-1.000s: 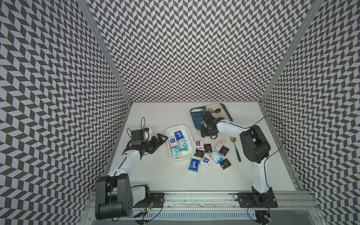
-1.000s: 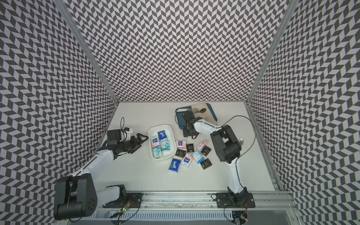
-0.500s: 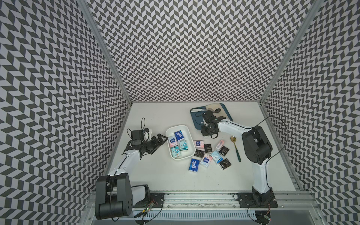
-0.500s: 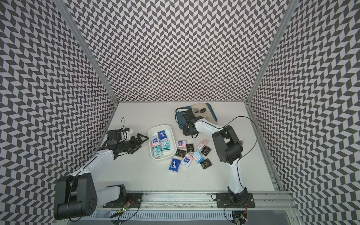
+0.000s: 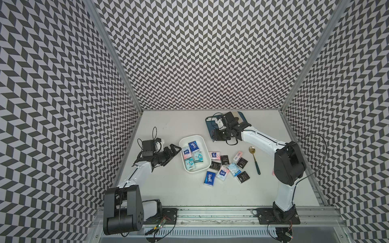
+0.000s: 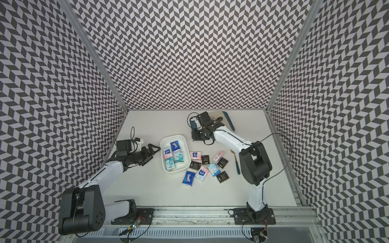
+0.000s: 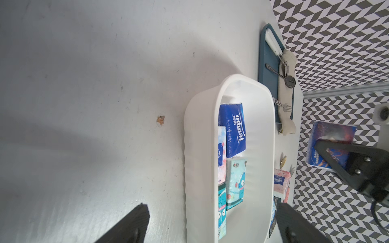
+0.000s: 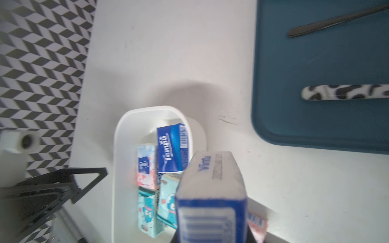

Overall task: Put the pocket tissues into the storage box
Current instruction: Place the pocket tissues in the storage box.

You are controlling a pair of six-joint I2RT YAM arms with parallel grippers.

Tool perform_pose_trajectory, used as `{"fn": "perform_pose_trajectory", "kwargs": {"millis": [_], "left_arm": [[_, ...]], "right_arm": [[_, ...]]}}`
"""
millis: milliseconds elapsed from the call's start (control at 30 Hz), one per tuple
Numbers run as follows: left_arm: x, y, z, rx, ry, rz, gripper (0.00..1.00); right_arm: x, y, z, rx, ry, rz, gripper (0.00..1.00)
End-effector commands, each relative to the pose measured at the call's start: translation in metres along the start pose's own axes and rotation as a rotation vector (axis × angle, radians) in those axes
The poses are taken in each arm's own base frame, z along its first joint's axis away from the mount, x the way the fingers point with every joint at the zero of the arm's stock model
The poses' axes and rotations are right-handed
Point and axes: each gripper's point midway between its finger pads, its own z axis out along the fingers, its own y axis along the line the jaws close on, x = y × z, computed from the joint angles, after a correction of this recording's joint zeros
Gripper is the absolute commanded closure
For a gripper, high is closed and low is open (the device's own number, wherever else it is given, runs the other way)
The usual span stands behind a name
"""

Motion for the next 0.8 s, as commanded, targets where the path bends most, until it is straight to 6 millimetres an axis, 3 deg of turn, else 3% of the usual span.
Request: {"fn": "perform_pose_trajectory", "kwargs": {"millis": [0, 100, 267, 467, 767], "left_arm": [[-0.009, -0.004, -0.001, 0.026, -0.024, 0.014, 0.01], [-0.012, -0.004, -0.002, 0.030, -0.031, 0.009, 0.01], [-0.017, -0.007, -0.009, 0.040, -0.055, 0.014, 0.01], [-0.015, -0.006, -0.013, 0.041, -0.066, 0.015, 0.01], [-0.015, -0.004, -0.013, 0.044, -0.066, 0.010, 0.01]], "right_arm": [[0.004, 0.066, -0.003, -0.194, -0.020, -0.029, 0.87], [0.019, 0.096, 0.014, -0.263, 0.007, -0.035, 0.87], [0.034, 0.125, 0.044, -0.341, 0.034, 0.010, 0.86], [0.040, 0.124, 0.076, -0.350, 0.057, 0.066, 0.85], [0.055, 0.128, 0.103, -0.361, 0.117, 0.086, 0.83]]}}
